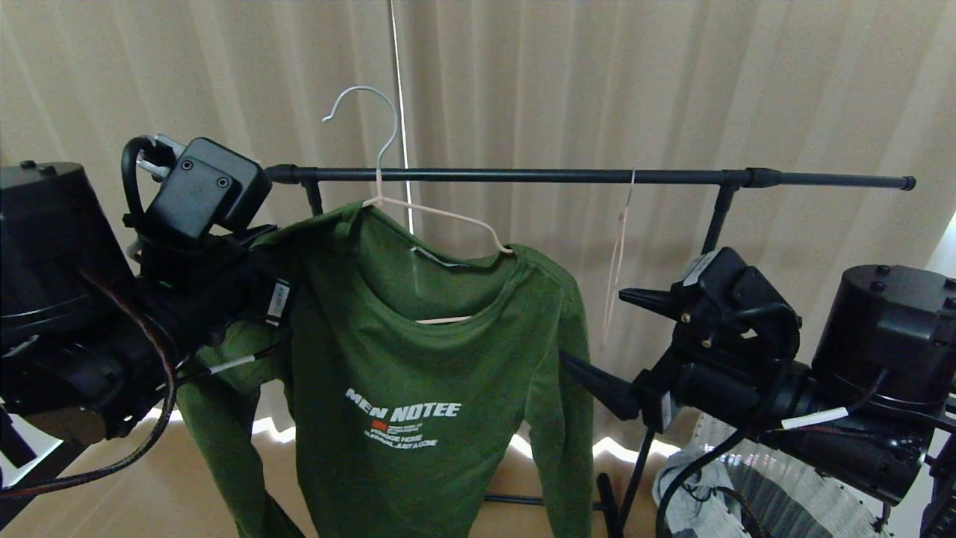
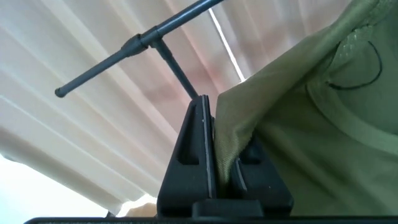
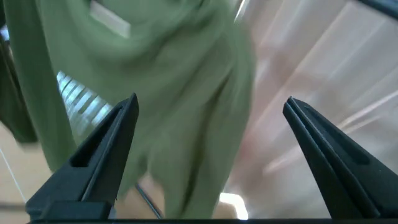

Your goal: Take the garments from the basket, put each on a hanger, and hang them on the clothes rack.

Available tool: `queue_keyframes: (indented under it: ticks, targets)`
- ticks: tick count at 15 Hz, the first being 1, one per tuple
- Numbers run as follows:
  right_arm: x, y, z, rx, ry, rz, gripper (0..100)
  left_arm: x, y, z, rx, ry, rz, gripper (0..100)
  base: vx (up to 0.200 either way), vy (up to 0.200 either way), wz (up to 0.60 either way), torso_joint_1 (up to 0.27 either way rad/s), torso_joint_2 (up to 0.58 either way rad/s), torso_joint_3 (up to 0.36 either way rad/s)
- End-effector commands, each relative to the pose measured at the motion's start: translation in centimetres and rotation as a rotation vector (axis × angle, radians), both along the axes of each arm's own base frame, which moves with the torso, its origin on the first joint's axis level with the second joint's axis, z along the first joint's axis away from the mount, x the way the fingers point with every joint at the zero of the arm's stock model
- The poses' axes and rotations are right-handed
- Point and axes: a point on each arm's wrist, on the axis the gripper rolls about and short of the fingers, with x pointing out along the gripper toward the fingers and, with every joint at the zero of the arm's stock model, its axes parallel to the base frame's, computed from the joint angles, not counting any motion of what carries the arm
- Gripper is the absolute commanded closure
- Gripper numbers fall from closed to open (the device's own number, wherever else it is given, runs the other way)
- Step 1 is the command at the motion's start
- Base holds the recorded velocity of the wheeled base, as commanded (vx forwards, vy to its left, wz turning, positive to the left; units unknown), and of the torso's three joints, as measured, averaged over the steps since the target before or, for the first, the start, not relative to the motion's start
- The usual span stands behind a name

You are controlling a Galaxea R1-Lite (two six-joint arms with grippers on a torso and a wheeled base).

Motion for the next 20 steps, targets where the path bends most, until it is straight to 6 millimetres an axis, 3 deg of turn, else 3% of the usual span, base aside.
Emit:
queue_keyframes:
  ticks: [1, 5, 7, 13, 20]
  targets:
    - [-0.1, -0.2, 0.2, 0.002, -0.01, -0.002, 0, -0.1, -0.2, -0.2, -0.007, 0.007, -0.011, 100, 0.0, 0.0, 0.0, 0.0, 0.0, 0.0]
    - [1.3, 1.0, 3.4, 0.048, -0.118, 0.003, 0, -1.1, -1.5, -2.0, 0.001, 0.068, -0.08, 100, 0.0, 0.0, 0.0, 0.0, 0.0, 0.0]
    - [2.1, 1.6, 4.3, 0.0, -0.161, 0.003, 0, -1.8, -2.8, -1.9, 0.003, 0.065, -0.137, 100, 0.0, 0.0, 0.0, 0.0, 0.0, 0.0]
    - [4.0, 3.1, 4.8, -0.046, -0.149, -0.017, 0, -2.6, -4.2, -2.0, 0.01, 0.065, -0.197, 100, 0.0, 0.0, 0.0, 0.0, 0.0, 0.0]
    - [3.5, 4.1, 4.0, -0.149, -0.118, 0.002, 0, -1.9, -4.9, -2.0, 0.02, 0.059, -0.162, 100, 0.0, 0.0, 0.0, 0.0, 0.0, 0.0]
